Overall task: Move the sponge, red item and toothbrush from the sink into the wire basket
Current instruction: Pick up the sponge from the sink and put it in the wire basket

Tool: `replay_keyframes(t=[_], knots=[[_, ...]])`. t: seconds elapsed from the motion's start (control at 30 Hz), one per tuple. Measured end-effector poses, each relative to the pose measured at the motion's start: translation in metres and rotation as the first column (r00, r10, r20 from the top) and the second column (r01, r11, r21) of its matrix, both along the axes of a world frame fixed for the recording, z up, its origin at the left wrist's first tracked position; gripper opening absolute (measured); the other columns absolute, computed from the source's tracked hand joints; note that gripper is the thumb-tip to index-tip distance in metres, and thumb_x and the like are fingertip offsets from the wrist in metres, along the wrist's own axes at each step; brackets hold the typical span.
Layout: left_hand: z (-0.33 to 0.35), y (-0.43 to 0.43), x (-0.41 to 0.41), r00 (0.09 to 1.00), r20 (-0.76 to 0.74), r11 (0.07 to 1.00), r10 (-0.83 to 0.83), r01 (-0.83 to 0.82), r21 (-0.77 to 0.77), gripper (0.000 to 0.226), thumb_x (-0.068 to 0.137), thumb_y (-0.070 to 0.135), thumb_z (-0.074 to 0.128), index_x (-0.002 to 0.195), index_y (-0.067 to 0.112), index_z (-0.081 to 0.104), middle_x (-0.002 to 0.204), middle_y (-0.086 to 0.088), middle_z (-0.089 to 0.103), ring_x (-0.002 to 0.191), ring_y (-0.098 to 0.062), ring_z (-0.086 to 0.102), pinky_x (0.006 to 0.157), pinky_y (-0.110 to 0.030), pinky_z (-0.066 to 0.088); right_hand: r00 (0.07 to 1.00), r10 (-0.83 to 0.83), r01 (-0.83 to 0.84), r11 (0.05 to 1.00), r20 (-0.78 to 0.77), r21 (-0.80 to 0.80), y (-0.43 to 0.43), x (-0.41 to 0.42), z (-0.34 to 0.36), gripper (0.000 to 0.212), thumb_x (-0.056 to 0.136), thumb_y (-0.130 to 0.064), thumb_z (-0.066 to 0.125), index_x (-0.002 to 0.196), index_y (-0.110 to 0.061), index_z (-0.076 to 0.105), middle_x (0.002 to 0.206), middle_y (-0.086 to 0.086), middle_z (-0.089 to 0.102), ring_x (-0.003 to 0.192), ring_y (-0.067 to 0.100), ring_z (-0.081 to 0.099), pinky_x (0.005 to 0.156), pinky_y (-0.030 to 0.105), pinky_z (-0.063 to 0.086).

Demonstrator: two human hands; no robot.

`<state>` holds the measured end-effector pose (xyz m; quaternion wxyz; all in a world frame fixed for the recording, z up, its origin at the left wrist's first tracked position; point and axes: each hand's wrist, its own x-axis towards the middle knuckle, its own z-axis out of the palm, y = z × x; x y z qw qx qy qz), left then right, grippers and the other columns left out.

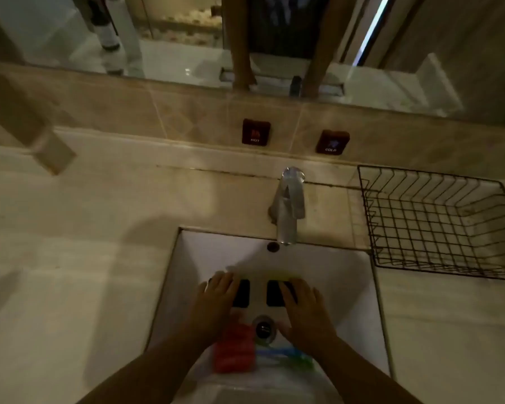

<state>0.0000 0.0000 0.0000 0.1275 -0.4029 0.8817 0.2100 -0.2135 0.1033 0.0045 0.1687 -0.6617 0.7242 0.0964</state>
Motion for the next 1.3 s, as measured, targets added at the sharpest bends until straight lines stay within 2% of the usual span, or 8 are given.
replay_keyframes(t=[0.13, 0.27, 0.43, 0.57, 0.7, 0.9, 1.07, 1.3], knots=[[-0.026, -0.007, -0.005, 0.999, -0.034, 0.999, 0.028, -0.029, -0.034, 0.075, 0.084, 0.036, 0.07, 0.147, 0.013, 0.037, 0.155, -0.015, 0.034, 0.141, -0.037, 0.031, 0.111, -0.057, 0.028, 0.999, -0.043, 0.044, 0.999, 0.008, -0.031, -0.01, 0.0, -0.029, 0.09, 0.065, -0.052, 0.081, 0.138, -0.009, 0.049, 0.14, 0.022, 0.051, 0.128, 0.042, 0.048, 0.102, 0.06, 0.042], [-0.056, -0.012, -0.006, 1.0, 0.017, 1.0, 0.006, -0.006, 0.014, 0.079, 0.077, 0.029, 0.072, 0.147, 0.013, 0.038, 0.153, -0.016, 0.036, 0.143, -0.038, 0.027, 0.11, -0.055, 0.027, 0.997, -0.075, 0.076, 0.997, 0.033, -0.03, -0.019, 0.0, -0.054, 0.082, 0.065, -0.035, 0.083, 0.136, -0.012, 0.051, 0.133, 0.016, 0.057, 0.121, 0.036, 0.055, 0.103, 0.062, 0.039], [-0.074, -0.015, -0.009, 1.0, 0.008, 1.0, 0.016, -0.016, -0.005, 0.075, 0.072, 0.028, 0.076, 0.14, 0.017, 0.046, 0.141, -0.012, 0.049, 0.132, -0.037, 0.043, 0.099, -0.052, 0.039, 0.985, -0.14, 0.147, 0.987, 0.098, -0.068, -0.023, 0.002, -0.072, 0.063, 0.063, -0.023, 0.085, 0.122, -0.015, 0.063, 0.117, 0.012, 0.065, 0.106, 0.033, 0.063, 0.093, 0.054, 0.048], [-0.071, -0.022, -0.018, 0.998, 0.045, 0.998, 0.042, -0.044, 0.035, 0.072, 0.083, 0.034, 0.064, 0.146, 0.025, 0.03, 0.15, -0.003, 0.033, 0.137, -0.031, 0.027, 0.104, -0.05, 0.031, 0.978, -0.143, 0.155, 0.986, 0.154, -0.063, -0.026, -0.003, -0.059, 0.06, 0.066, -0.025, 0.082, 0.122, -0.016, 0.062, 0.117, 0.011, 0.064, 0.105, 0.032, 0.062, 0.083, 0.048, 0.052], [-0.048, -0.026, -0.022, 0.999, -0.005, 0.999, 0.034, -0.034, 0.041, 0.068, 0.085, 0.039, 0.062, 0.145, 0.027, 0.032, 0.146, -0.002, 0.038, 0.132, -0.03, 0.032, 0.103, -0.049, 0.033, 0.974, -0.132, 0.154, 0.982, 0.183, -0.112, -0.031, -0.008, -0.032, 0.062, 0.074, -0.027, 0.075, 0.132, -0.014, 0.055, 0.124, 0.013, 0.061, 0.112, 0.034, 0.058, 0.089, 0.048, 0.048], [0.009, -0.022, -0.03, 0.987, -0.152, 0.996, -0.056, 0.044, -0.079, 0.074, 0.071, 0.041, 0.075, 0.137, 0.02, 0.05, 0.129, -0.007, 0.058, 0.114, -0.034, 0.056, 0.086, -0.049, 0.05, 0.982, -0.079, 0.117, 0.966, 0.169, -0.229, -0.019, -0.022, 0.026, 0.068, 0.075, -0.029, 0.073, 0.137, -0.013, 0.05, 0.126, 0.011, 0.059, 0.115, 0.03, 0.055, 0.093, 0.047, 0.05], [0.06, -0.012, -0.041, 0.963, -0.243, 0.982, -0.119, 0.078, -0.172, 0.072, 0.08, 0.05, 0.061, 0.145, 0.025, 0.039, 0.138, -0.003, 0.05, 0.124, -0.029, 0.048, 0.096, -0.046, 0.045, 0.98, -0.087, 0.137, 0.946, 0.176, -0.295, 0.005, -0.032, 0.074, 0.068, 0.081, -0.036, 0.066, 0.142, -0.021, 0.041, 0.135, 0.003, 0.051, 0.125, 0.021, 0.047, 0.105, 0.039, 0.04], [0.12, 0.009, -0.069, 0.91, -0.333, 0.948, -0.245, 0.153, -0.279, 0.068, 0.074, 0.054, 0.061, 0.136, 0.027, 0.05, 0.124, 0.001, 0.061, 0.111, -0.023, 0.06, 0.083, -0.038, 0.052, 0.974, -0.07, 0.156, 0.898, 0.217, -0.411, 0.032, -0.061, 0.133, 0.065, 0.081, -0.041, 0.062, 0.141, -0.022, 0.042, 0.137, 0.001, 0.052, 0.127, 0.018, 0.046, 0.106, 0.041, 0.042]])
